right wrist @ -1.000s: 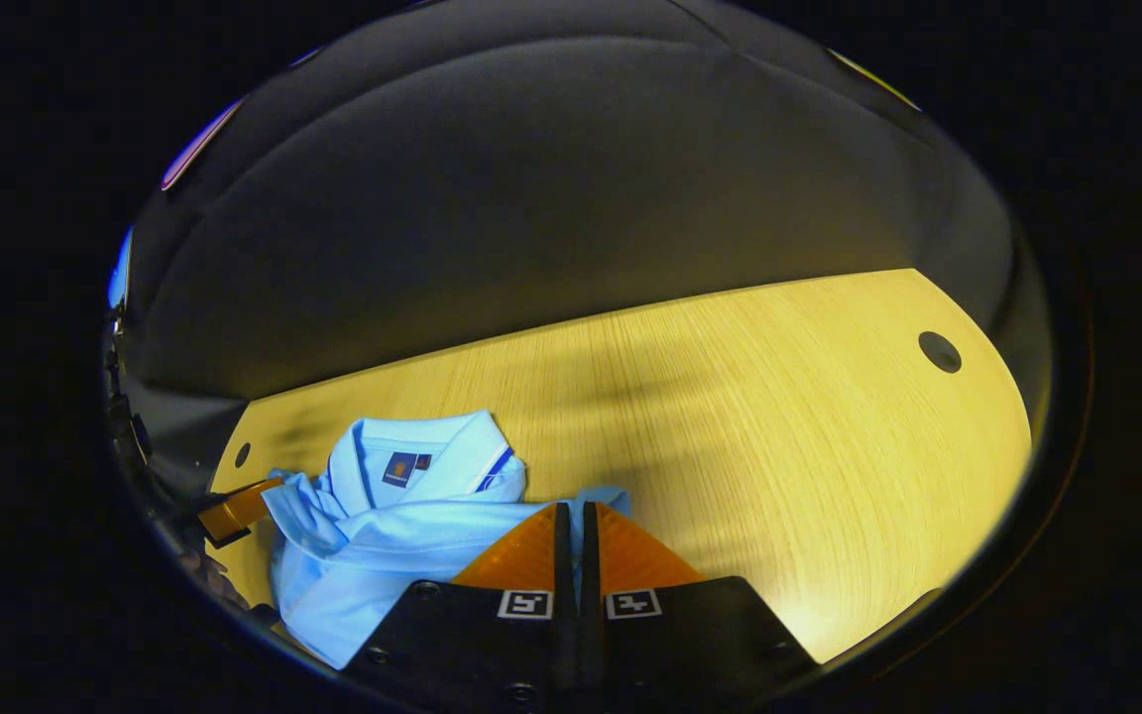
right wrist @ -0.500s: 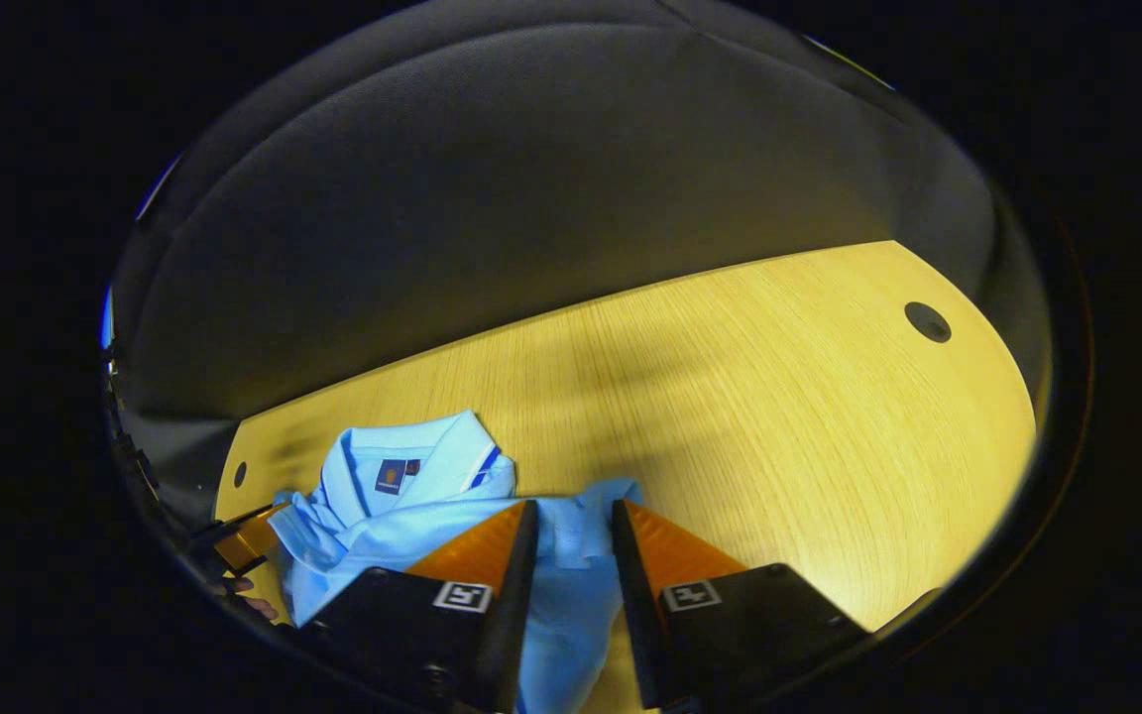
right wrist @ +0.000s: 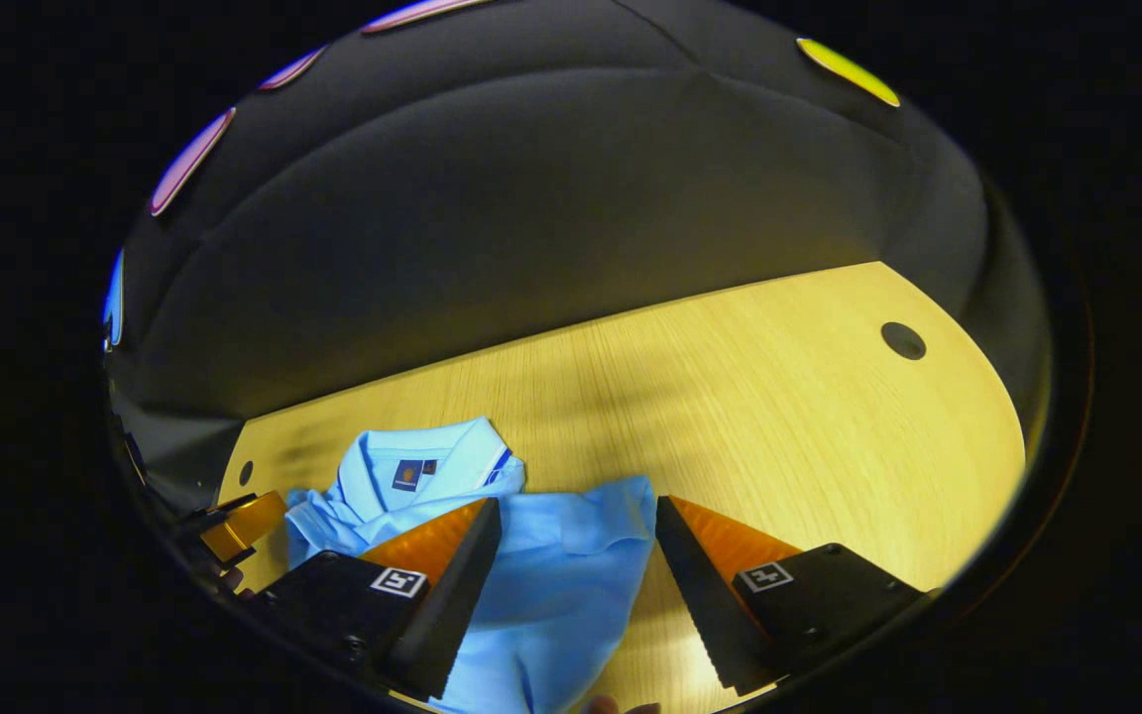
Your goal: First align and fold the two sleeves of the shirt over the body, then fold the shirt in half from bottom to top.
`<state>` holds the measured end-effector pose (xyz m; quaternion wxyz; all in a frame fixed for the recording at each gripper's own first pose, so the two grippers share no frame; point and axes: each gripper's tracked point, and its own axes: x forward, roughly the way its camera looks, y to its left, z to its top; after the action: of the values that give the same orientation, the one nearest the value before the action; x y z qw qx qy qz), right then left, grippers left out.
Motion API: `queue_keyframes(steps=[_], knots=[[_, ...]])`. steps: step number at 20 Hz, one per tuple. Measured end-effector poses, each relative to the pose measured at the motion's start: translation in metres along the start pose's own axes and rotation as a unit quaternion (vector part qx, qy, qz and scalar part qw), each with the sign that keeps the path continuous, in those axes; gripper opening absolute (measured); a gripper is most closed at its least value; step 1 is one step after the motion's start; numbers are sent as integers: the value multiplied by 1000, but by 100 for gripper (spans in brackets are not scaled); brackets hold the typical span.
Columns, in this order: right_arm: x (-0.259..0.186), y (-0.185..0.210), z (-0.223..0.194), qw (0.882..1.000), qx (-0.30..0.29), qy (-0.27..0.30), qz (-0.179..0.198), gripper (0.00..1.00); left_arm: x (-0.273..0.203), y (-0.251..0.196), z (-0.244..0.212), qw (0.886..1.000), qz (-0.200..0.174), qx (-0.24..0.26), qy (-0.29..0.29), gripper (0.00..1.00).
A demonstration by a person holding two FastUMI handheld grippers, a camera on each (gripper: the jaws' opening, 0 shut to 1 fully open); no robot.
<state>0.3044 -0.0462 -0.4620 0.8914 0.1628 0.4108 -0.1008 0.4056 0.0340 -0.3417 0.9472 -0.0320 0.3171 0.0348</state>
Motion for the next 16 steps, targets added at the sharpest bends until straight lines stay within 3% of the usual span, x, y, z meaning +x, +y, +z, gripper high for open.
queue_keyframes(steps=[6, 11, 16], knots=[[-87, 18, 27, 997, -21, -62, 32, 98, -89, 0, 27, 998, -9, -4, -57, 70], [-188, 47, 34, 989, -63, -116, 63, 98, -207, 2, 43, 991, -28, -9, -128, 70], [-287, 80, 39, 980, -61, -160, 101, 98, -317, 13, 34, 985, -38, -6, -166, 70]])
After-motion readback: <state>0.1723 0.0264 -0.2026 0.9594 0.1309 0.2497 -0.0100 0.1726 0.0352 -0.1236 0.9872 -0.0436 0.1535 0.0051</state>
